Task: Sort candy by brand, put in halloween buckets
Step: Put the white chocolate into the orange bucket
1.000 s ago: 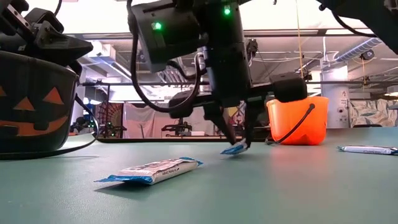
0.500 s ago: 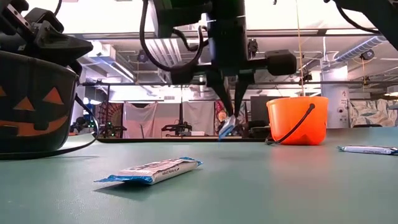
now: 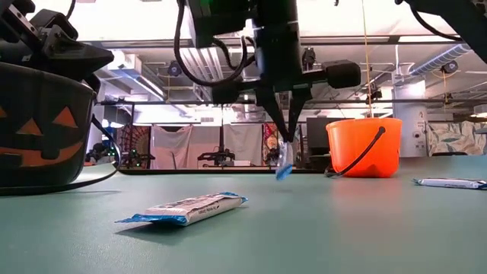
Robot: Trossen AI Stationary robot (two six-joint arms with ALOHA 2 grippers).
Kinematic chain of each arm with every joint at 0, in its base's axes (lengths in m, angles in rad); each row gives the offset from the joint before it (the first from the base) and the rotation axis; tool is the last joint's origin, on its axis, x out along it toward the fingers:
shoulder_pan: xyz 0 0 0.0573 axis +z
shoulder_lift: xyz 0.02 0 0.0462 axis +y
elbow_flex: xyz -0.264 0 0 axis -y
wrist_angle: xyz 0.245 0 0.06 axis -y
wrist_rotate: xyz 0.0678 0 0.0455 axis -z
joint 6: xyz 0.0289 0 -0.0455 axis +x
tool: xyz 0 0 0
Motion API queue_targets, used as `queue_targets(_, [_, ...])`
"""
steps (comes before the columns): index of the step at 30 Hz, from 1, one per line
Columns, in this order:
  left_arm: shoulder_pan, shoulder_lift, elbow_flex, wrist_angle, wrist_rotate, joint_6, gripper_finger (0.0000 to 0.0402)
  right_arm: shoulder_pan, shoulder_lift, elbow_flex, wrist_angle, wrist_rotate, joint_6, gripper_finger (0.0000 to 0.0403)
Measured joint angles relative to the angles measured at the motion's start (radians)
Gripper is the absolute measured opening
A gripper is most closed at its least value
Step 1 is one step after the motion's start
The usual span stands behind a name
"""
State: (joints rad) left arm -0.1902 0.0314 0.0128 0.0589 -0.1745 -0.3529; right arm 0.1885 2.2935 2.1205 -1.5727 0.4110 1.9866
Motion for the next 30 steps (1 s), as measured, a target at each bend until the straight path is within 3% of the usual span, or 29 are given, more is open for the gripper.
queue_targets(20, [0.000,0.000,0.000,0.000,0.000,0.000,0.0000,-0.010,0.030,-0.084,0.010,-0.019,-0.043,0.0018])
queue_targets(26, [0.000,0.000,0.000,0.000,0.000,0.000,0.0000,0.018,0.030,-0.081,0.011,-0.032,0.038,0.0083])
queue_targets(30, [0.000,0.000,0.000,0.000,0.000,0.000,0.0000,0.061,0.031,-0.084,0.012,0.061,0.122,0.0146])
